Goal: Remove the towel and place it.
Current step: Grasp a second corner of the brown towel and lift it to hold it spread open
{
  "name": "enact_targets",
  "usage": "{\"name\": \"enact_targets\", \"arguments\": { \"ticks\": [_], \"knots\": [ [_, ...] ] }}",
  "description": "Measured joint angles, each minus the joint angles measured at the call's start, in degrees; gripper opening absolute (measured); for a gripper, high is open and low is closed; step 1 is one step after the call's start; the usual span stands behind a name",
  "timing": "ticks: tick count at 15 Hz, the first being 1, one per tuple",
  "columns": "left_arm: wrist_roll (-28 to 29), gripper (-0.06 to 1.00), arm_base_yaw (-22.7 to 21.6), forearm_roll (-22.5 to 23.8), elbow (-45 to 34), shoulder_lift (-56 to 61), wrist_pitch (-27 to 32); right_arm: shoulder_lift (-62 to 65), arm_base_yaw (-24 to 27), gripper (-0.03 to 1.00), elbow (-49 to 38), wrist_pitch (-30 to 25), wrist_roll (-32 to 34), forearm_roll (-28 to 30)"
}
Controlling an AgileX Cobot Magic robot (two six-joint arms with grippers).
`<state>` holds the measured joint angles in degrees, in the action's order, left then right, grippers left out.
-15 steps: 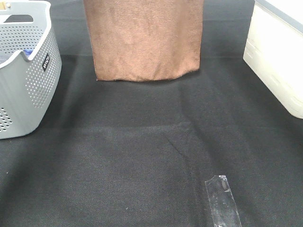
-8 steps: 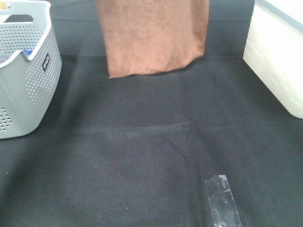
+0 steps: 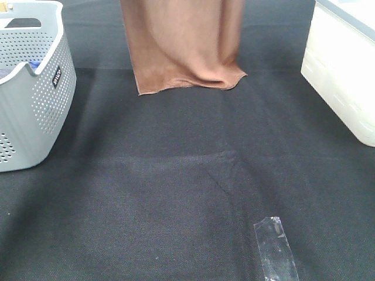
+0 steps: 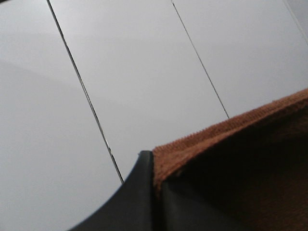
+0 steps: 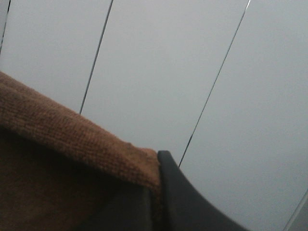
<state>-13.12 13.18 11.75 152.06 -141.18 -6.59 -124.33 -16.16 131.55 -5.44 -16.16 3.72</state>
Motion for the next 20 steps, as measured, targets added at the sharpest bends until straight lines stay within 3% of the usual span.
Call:
{"name": "enact_targets", "arguments": {
  "ticks": [3, 6, 7, 11, 13, 14, 16, 20],
  "knots": [
    [-0.57, 0.00, 3.67, 0.06, 0.00, 2.29, 20.63, 3.84, 0.34, 0.01, 0.00, -15.53, 0.97, -1.60],
    [-4.41, 0.00, 5.44, -1.43, 0.00, 7.28, 38.96, 8.65, 1.09, 0.01, 0.00, -25.73, 3.50, -1.49],
    [-7.62, 0.00, 5.61, -5.73, 0.17, 11.46, 50.31, 11.97, 1.60, 0.01, 0.00, -36.21, 5.33, -1.49],
    [-7.96, 0.00, 5.96, -13.46, 0.29, 15.24, 69.61, 15.76, 1.60, 0.01, 0.00, -54.20, 8.48, -1.38],
    [-2.06, 0.00, 6.13, -14.95, 0.17, 15.36, 74.60, 17.36, 1.49, 0.01, 0.00, -61.94, 9.00, -2.18],
    [1.83, 0.00, 6.19, -16.04, -0.23, 15.36, 75.17, 17.82, 1.49, 0.01, 0.00, -62.85, 9.11, -2.29],
    [4.35, 0.00, 6.19, -18.11, -1.89, 16.21, 75.29, 20.34, 1.49, 0.01, -2.29, -63.54, 9.51, -2.35],
    [4.93, 0.00, 6.82, -22.06, -22.86, 29.05, 75.17, 32.20, 1.38, 0.01, -18.28, -63.60, 11.46, -3.38]
  ]
}}
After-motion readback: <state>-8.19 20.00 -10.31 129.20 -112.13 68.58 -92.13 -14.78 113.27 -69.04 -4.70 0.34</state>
